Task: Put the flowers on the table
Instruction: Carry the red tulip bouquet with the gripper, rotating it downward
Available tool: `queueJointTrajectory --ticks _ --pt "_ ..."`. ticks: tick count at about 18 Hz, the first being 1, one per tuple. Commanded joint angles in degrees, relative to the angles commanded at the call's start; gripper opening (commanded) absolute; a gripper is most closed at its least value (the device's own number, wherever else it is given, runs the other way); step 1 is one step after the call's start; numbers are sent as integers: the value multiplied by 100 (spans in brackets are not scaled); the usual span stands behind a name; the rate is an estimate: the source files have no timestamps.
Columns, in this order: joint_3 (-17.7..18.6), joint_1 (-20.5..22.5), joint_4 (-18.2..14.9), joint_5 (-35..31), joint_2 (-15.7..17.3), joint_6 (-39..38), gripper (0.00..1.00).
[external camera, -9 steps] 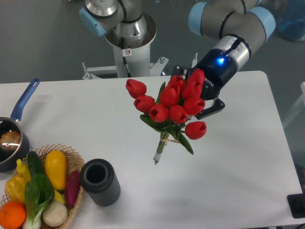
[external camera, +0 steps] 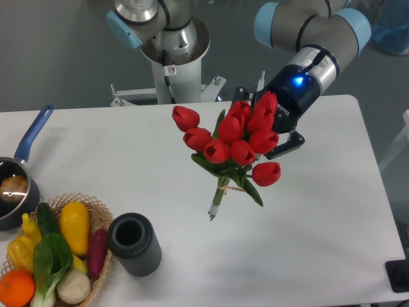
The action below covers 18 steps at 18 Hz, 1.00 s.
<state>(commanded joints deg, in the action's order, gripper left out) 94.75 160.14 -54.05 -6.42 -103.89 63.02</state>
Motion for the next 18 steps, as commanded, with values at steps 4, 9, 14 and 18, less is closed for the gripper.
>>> queueJointTrajectory --ticks 4,9,14,18 --pt "-17 18 9 -9 -9 140 40" --pt "-9 141 0 -61 9 220 41" --pt "-35 229 -18 -420 17 211 41" --pt "-97 185 -18 -1054 105 211 41"
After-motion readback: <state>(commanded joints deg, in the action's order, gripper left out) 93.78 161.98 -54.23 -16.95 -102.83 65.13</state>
